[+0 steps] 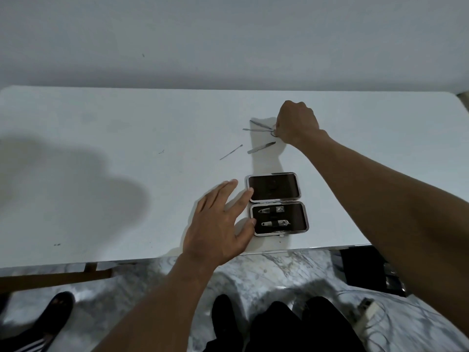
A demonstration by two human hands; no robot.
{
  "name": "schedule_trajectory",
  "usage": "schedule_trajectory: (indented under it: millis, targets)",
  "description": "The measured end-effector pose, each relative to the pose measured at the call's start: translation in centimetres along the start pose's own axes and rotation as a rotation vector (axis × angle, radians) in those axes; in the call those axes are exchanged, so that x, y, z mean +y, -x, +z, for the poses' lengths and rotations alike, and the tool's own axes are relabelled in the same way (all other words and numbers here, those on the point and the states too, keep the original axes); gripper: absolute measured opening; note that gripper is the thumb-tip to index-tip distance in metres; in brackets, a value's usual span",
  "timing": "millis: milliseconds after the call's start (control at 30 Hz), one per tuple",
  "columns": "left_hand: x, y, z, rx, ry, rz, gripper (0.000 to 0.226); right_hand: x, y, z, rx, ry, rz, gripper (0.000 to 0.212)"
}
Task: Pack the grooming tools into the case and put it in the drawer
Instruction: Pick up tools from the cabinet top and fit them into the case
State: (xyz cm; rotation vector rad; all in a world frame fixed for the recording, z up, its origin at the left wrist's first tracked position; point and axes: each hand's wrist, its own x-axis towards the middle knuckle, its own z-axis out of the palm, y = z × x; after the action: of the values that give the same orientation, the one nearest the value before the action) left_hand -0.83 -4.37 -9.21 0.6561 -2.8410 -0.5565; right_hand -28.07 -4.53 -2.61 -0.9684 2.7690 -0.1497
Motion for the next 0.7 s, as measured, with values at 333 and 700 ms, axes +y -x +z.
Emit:
schedule_trajectory:
  millis: [333, 700]
  targets:
    - [0.1, 0.0, 0.1, 0.015, -0.019, -0.001, 0.058, 0.1, 0.4, -0.8, -0.059, 0.161, -0.186, 0.021]
    - [0.1, 0.0, 0.3, 0.053, -0.033, 0.007, 0.058, 1.7, 0.9, -0.7, 0.029, 0.111, -0.324, 0.022]
